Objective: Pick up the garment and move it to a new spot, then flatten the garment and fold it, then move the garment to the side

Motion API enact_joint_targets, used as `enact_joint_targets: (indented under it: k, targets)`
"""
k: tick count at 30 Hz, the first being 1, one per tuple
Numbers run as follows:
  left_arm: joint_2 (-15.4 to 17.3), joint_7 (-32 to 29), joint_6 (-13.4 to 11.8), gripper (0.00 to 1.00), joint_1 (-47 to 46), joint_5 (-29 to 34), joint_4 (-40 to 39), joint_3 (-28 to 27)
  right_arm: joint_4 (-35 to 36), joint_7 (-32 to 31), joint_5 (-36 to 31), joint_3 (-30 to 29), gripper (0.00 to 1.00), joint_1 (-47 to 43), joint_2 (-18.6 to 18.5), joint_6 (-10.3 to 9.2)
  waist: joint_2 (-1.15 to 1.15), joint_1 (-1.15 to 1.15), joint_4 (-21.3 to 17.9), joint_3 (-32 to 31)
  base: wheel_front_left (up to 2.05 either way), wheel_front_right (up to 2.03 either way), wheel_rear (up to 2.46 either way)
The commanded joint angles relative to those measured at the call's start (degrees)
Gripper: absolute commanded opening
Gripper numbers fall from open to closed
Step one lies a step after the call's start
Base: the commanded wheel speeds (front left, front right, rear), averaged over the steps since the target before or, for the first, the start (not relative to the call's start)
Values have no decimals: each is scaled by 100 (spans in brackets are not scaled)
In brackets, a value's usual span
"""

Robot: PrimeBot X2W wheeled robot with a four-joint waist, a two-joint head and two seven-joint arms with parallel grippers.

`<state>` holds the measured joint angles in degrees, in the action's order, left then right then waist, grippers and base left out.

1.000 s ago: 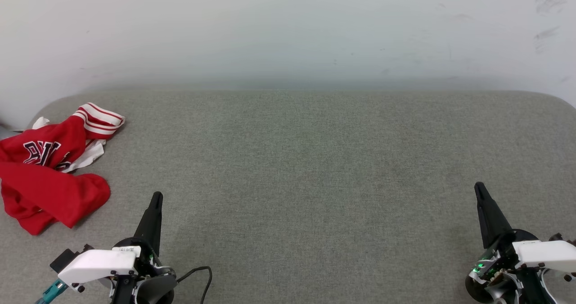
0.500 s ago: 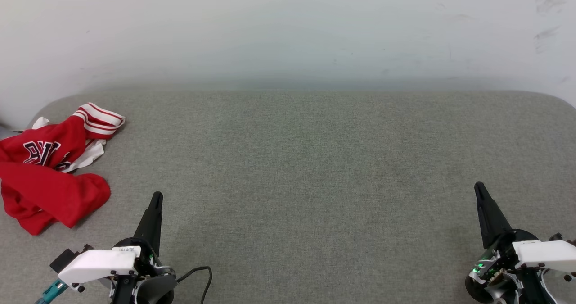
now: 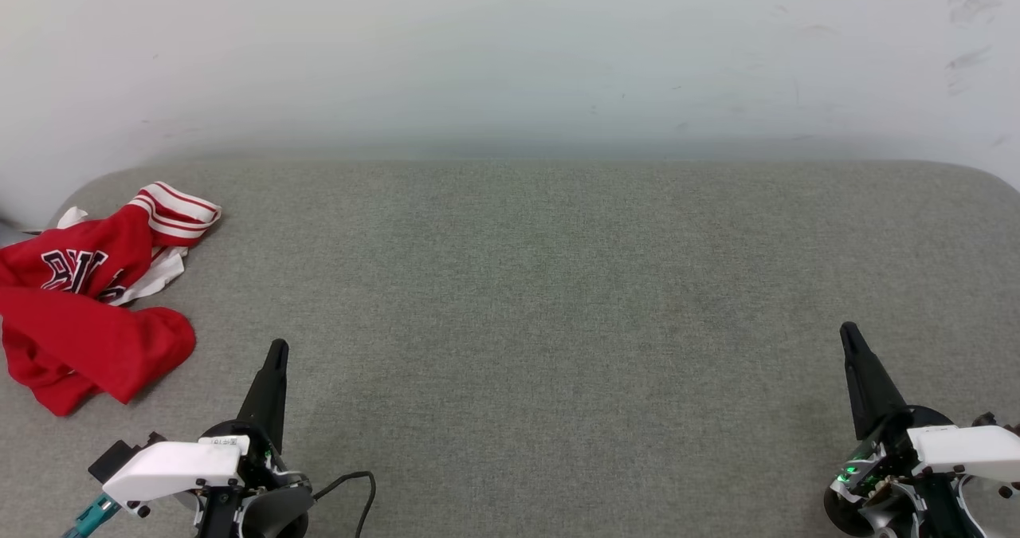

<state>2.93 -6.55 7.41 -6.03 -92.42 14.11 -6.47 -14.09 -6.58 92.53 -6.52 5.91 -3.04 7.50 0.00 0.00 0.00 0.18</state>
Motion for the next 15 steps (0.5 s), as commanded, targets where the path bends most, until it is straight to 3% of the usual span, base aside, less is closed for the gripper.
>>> enact_joint_targets:
  k: [1,13,14,15]
  targets:
    - [-6,-13,27,0,-48,6,-1,-17,-4,-5,-29,-3,0,67,25,-2,0,0,0,0,0,0,0]
    - [-6,-12,28,0,-48,6,-1,-17,-3,-4,-28,-2,0,67,25,-2,0,0,0,0,0,0,0]
    - [0,5,-1,100,6,2,14,6,-15,5,-3,3,100,-10,0,1,0,0,0,0,0,0,0]
    - [-7,7,-3,100,30,2,60,16,-57,7,-4,8,100,-41,1,0,0,0,0,0,0,0,0]
